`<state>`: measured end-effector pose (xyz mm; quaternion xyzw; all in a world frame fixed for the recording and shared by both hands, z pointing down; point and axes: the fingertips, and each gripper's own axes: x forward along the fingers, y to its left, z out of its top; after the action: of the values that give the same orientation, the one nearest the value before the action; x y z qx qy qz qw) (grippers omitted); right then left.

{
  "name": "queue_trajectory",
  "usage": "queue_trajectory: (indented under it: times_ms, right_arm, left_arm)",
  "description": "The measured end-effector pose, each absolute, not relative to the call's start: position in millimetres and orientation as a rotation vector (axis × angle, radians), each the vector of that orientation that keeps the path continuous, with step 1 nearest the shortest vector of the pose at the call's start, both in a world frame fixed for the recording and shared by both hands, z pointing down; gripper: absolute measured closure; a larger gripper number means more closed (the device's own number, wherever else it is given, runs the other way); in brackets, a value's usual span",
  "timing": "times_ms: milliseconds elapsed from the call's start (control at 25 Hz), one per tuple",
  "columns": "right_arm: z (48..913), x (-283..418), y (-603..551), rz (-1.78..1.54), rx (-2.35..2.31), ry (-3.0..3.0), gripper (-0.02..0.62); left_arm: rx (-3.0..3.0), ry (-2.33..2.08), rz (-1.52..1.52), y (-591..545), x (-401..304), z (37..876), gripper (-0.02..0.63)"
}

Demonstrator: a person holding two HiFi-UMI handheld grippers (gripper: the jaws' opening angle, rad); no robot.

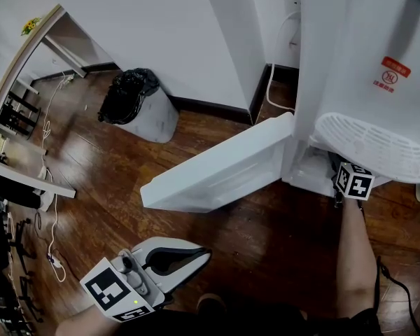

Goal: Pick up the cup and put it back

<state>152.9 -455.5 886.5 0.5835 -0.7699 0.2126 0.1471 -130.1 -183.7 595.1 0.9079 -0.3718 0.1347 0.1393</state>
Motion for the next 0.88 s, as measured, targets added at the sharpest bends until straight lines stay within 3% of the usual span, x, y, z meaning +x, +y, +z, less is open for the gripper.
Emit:
queue_trajectory:
  times_ms: [240,800,880]
  right_arm:
    - [895,148,-445,0.634,1.635,-2.244,0.215]
    - [873,139,-358,0.691,1.542,-2.281,0.216]
    - [859,141,-342,0.715,1.529,-2.314,0.26]
  left_arm:
    - [2.634,-1.072,0.4,-182,-127,596,0.604]
    - [2.719,-0.94,0.322,-181,-83,589,0.604]
    - [2.741,-0.91,0.326,-180,-72,591,0.604]
